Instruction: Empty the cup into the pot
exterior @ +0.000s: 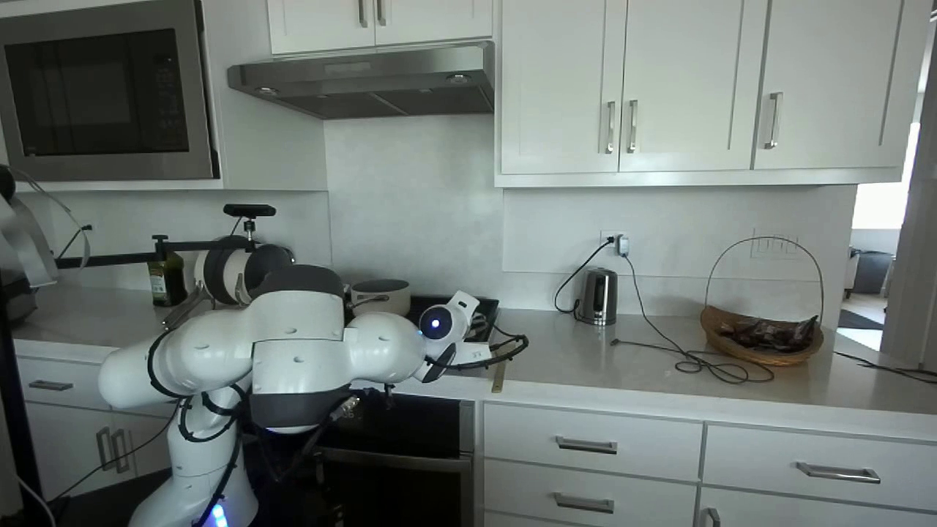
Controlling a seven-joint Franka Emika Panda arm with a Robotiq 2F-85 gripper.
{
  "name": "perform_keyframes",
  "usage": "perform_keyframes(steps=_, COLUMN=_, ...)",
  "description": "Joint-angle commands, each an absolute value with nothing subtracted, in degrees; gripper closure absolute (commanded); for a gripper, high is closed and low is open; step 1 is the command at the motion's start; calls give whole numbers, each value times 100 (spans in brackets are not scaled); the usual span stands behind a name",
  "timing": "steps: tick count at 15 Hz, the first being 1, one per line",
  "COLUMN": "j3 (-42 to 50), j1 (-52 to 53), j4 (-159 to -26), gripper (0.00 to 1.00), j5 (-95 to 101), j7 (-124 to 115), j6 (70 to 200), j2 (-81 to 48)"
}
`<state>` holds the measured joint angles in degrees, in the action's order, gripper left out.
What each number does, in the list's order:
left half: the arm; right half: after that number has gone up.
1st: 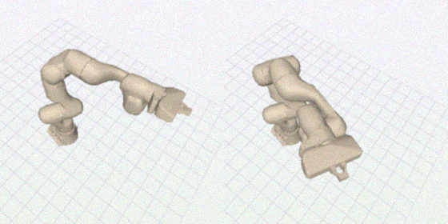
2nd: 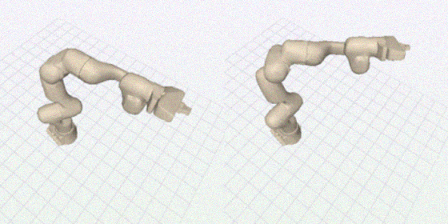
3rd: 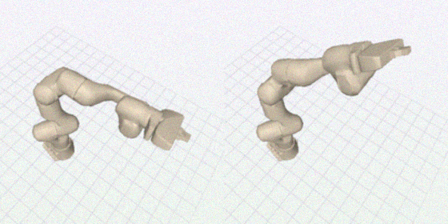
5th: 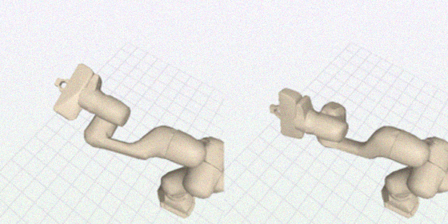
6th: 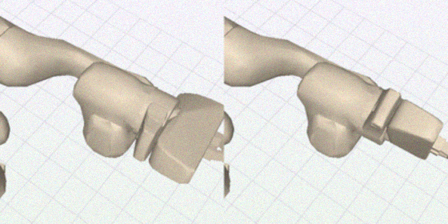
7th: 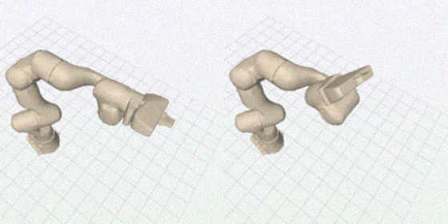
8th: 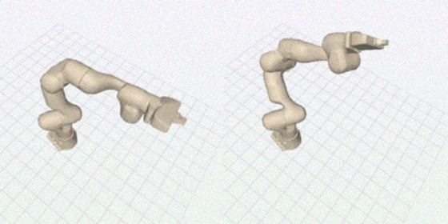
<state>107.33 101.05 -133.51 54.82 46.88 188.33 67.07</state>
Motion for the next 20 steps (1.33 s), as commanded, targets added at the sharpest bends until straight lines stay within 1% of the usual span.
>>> perform_keyframes(steps=1, j3=10641, j1=10027, j4=-13641, gripper=62, j5=5392, j7=4459, j6=19053, j2=6164)
perform_keyframes(steps=2, j3=10600, j1=9983, j4=-13693, gripper=61, j5=5399, j7=4466, j6=19063, j2=6146)
perform_keyframes(steps=4, j3=10487, j1=9881, j4=-13799, gripper=56, j5=5413, j7=4477, j6=19062, j2=6144)
perform_keyframes(steps=6, j3=10363, j1=9767, j4=-13896, gripper=60, j5=5411, j7=4475, j6=19058, j2=6139)
perform_keyframes(steps=7, j3=10313, j1=9718, j4=-13936, gripper=59, j5=5410, j7=4476, j6=19073, j2=6128)
perform_keyframes(steps=9, j3=10208, j1=9611, j4=-14018, gripper=64, j5=5404, j7=4474, j6=19069, j2=6105)
perform_keyframes(steps=10, j3=10172, j1=9585, j4=-14048, gripper=61, j5=5394, j7=4465, j6=19090, j2=6056)
perform_keyframes(steps=12, j3=10104, j1=9537, j4=-14116, gripper=61, j5=5375, j7=4447, j6=19126, j2=5952)
perform_keyframes(steps=14, j3=10049, j1=9528, j4=-14182, gripper=65, j5=5351, j7=4420, j6=19204, j2=5788)
perform_keyframes(steps=15, j3=10031, j1=9536, j4=-14219, gripper=62, j5=5335, j7=4406, j6=19270, j2=5676)
perform_keyframes(steps=17, j3=9980, j1=9548, j4=-14316, gripper=68, j5=5291, j7=4399, j6=19440, j2=5459)
perform_keyframes(steps=18, j3=9944, j1=9550, j4=-14371, gripper=65, j5=5261, j7=4395, j6=19514, j2=5352)
perform_keyframes(steps=19, j3=9901, j1=9555, j4=-14420, gripper=59, j5=5216, j7=4395, j6=19588, j2=5239)
perform_keyframes(steps=20, j3=9856, j1=9563, j4=-14469, gripper=65, j5=5151, j7=4397, j6=19671, j2=5119)
